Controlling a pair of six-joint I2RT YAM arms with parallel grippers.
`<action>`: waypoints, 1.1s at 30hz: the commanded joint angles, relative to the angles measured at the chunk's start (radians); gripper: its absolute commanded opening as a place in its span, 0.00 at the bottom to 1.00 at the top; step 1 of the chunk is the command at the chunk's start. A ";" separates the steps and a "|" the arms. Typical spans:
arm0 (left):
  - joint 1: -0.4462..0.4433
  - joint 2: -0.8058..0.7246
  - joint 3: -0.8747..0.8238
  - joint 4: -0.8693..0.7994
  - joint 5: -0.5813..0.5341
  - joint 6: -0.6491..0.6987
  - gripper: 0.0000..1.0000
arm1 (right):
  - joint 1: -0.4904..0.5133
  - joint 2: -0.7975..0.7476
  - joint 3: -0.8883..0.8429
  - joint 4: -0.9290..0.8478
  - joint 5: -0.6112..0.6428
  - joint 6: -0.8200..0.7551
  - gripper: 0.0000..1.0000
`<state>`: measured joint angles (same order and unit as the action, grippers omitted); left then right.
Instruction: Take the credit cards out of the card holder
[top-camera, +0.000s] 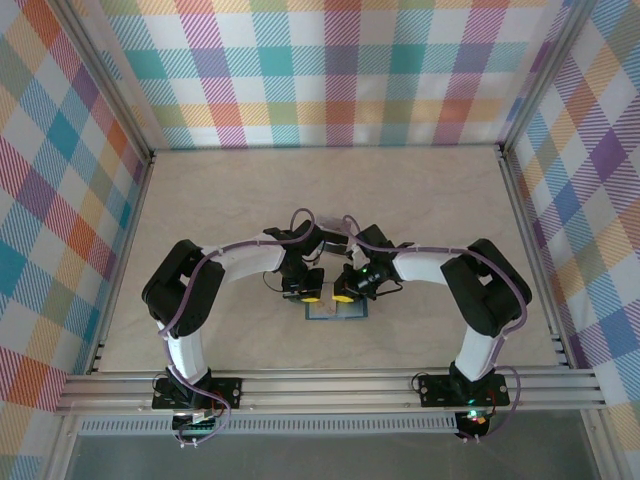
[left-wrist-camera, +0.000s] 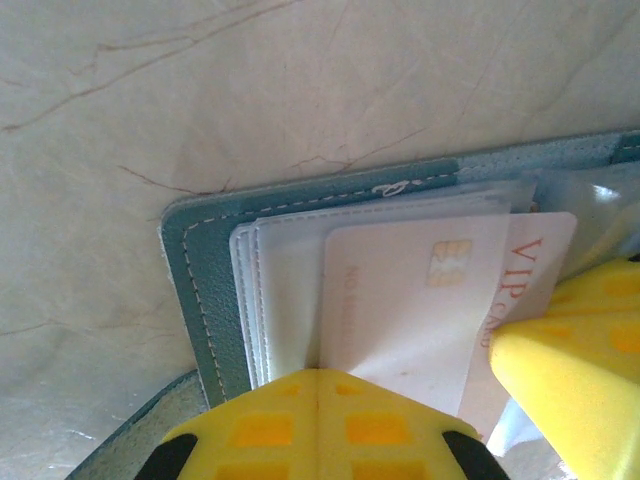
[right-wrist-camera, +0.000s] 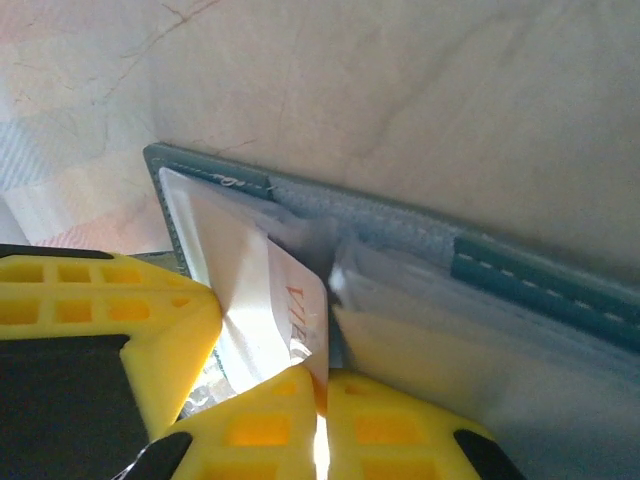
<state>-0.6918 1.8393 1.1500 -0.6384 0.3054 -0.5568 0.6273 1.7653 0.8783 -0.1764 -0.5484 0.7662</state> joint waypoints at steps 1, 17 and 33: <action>0.005 0.028 -0.039 -0.044 -0.052 0.017 0.00 | -0.014 -0.042 -0.012 -0.078 0.046 -0.036 0.08; 0.005 -0.006 -0.050 -0.044 -0.055 0.014 0.00 | -0.046 -0.126 0.074 -0.417 0.200 -0.145 0.04; -0.015 -0.061 0.007 -0.040 -0.005 -0.001 0.00 | -0.047 -0.237 0.205 -0.505 0.244 -0.200 0.01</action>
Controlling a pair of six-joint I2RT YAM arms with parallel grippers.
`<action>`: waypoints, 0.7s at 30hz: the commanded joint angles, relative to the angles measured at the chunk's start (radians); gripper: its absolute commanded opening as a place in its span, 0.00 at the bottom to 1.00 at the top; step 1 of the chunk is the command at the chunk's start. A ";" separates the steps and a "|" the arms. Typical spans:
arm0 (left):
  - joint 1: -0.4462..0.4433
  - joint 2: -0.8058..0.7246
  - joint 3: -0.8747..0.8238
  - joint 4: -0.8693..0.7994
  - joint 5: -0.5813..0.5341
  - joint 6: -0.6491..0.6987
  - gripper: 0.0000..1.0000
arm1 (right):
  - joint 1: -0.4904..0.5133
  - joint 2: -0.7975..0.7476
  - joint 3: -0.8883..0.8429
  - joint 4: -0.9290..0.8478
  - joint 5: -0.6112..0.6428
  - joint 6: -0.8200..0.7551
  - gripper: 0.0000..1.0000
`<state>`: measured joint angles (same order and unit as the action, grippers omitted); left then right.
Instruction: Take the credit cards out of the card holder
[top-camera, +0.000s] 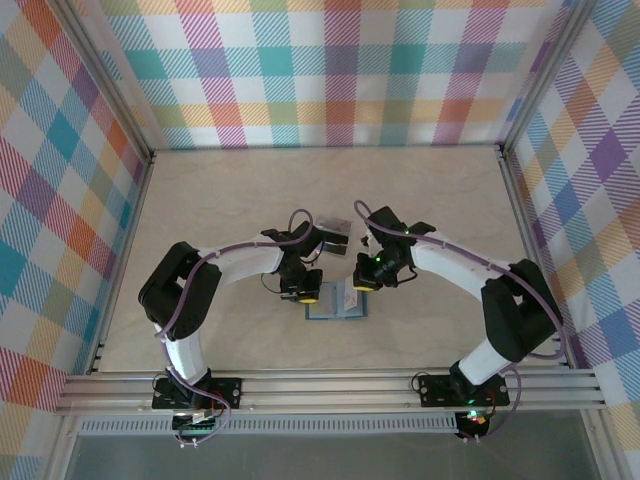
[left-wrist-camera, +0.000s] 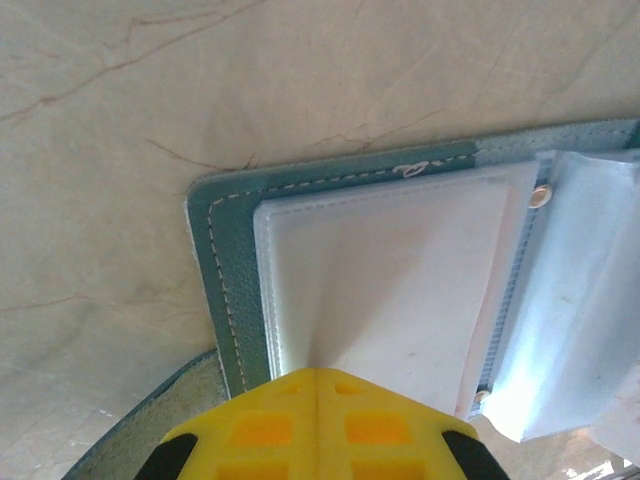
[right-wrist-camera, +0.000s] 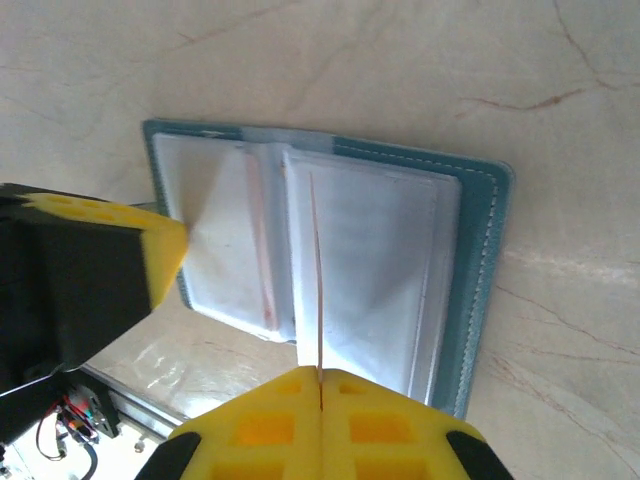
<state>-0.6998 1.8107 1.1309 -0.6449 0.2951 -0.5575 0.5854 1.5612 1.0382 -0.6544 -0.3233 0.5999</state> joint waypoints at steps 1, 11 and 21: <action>-0.009 -0.031 0.026 -0.022 0.017 -0.005 0.00 | -0.005 -0.037 0.054 -0.033 0.034 -0.041 0.01; -0.027 -0.047 0.005 0.031 0.037 -0.040 0.00 | -0.005 -0.036 0.161 -0.068 0.179 -0.214 0.00; 0.019 -0.146 -0.061 -0.004 -0.018 -0.041 0.00 | -0.006 0.048 0.331 -0.108 0.126 -0.790 0.00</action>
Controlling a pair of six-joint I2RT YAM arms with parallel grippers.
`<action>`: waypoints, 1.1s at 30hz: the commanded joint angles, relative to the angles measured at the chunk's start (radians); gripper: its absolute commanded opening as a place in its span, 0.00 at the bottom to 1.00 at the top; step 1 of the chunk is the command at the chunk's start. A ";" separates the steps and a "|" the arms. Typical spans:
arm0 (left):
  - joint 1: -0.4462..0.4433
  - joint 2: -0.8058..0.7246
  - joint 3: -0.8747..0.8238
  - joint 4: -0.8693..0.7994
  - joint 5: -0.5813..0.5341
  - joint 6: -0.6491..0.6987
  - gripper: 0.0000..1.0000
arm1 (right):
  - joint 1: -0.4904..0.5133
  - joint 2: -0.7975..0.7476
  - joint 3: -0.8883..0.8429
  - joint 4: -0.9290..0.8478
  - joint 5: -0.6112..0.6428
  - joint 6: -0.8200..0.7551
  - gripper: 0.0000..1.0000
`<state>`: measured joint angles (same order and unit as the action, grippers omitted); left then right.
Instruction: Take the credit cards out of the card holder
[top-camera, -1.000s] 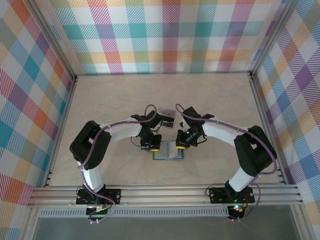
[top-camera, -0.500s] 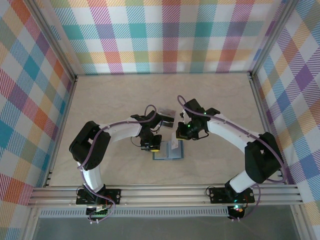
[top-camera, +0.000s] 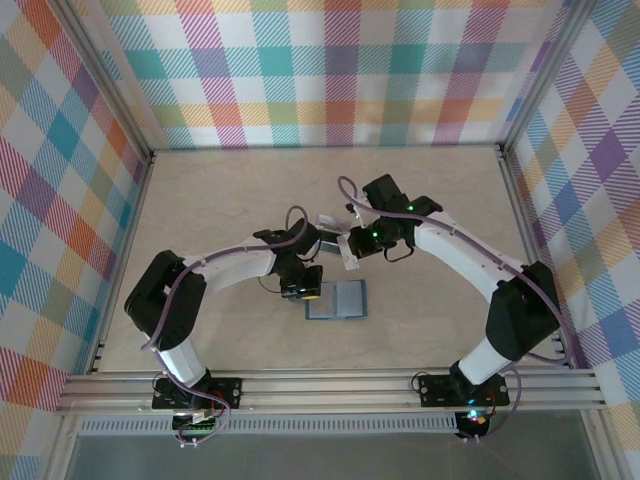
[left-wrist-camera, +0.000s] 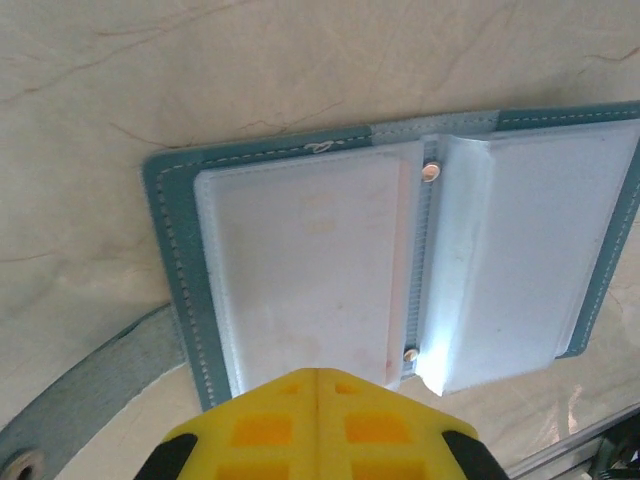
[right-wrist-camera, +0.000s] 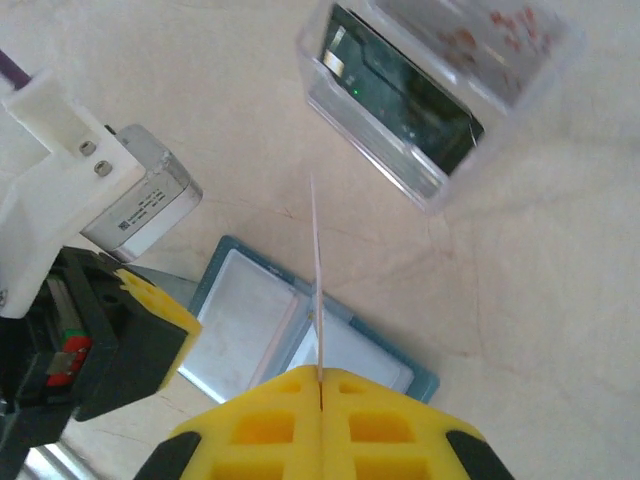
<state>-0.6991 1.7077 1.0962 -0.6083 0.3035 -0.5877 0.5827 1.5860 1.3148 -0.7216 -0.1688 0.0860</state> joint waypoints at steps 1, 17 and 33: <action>0.025 -0.056 -0.034 -0.044 -0.031 -0.010 0.00 | -0.003 0.039 0.081 -0.054 -0.025 -0.332 0.00; 0.075 -0.221 -0.145 -0.115 -0.116 -0.009 0.00 | -0.010 0.461 0.597 -0.293 0.197 -0.778 0.00; 0.089 -0.251 -0.193 -0.098 -0.095 -0.016 0.00 | -0.020 0.580 0.813 -0.380 0.192 -0.873 0.00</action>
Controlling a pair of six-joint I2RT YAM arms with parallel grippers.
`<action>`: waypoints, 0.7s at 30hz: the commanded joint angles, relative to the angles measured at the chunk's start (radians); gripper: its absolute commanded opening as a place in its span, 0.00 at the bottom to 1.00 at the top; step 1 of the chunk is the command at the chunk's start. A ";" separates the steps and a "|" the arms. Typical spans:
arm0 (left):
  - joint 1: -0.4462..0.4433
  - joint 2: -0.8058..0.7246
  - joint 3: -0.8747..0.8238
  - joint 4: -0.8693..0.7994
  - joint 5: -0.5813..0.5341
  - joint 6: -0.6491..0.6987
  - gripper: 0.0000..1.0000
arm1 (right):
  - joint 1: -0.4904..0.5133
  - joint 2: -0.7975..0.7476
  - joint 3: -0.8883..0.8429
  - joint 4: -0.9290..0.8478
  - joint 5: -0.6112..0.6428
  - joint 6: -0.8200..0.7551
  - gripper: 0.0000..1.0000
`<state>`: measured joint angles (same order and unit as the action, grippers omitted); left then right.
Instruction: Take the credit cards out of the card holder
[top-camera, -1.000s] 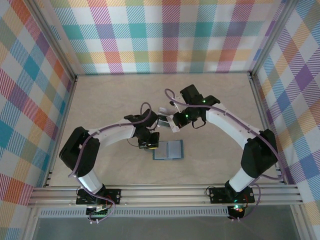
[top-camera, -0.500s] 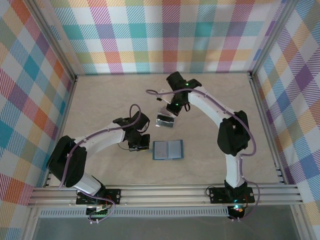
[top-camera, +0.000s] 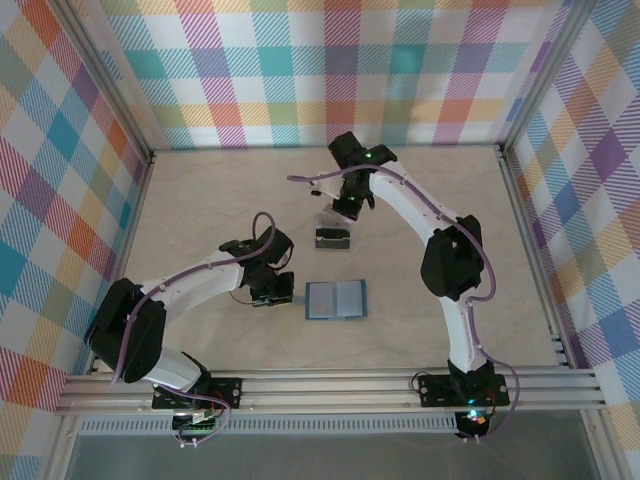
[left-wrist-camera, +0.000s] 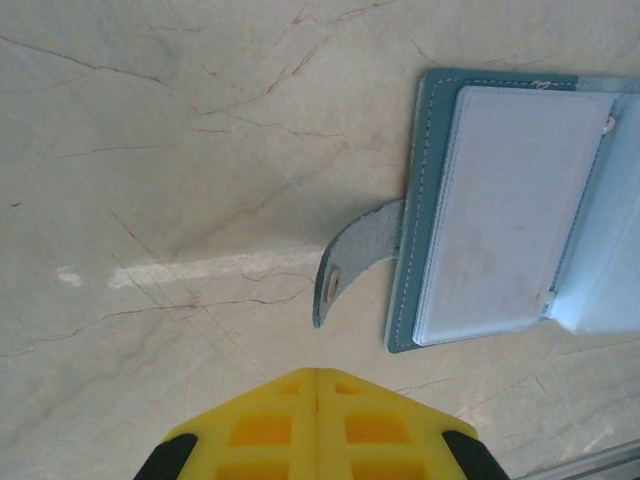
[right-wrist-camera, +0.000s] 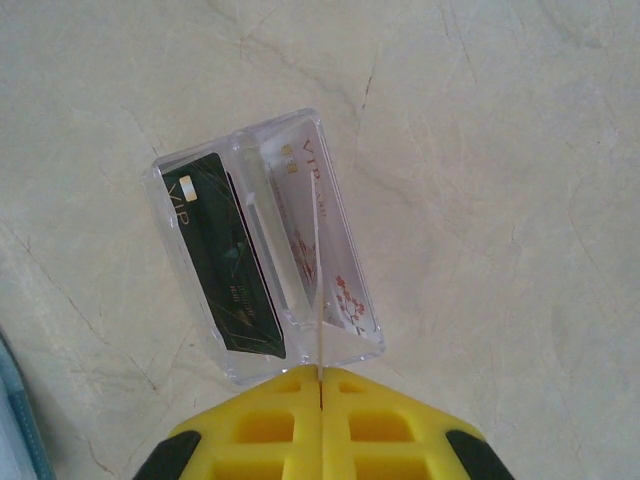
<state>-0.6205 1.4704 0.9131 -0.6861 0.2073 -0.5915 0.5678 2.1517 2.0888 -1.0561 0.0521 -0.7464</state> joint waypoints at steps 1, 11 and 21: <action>0.009 -0.012 -0.010 -0.018 0.001 -0.012 0.00 | -0.006 0.014 0.040 -0.042 -0.031 -0.051 0.00; 0.011 0.002 -0.003 -0.016 0.007 -0.009 0.00 | -0.006 0.036 0.051 -0.044 -0.071 -0.173 0.00; 0.013 0.012 0.019 -0.033 0.004 -0.010 0.00 | 0.001 0.070 0.068 -0.047 -0.047 -0.288 0.00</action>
<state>-0.6189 1.4715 0.9131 -0.6861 0.2077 -0.5911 0.5678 2.2005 2.1246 -1.0763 0.0185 -0.9707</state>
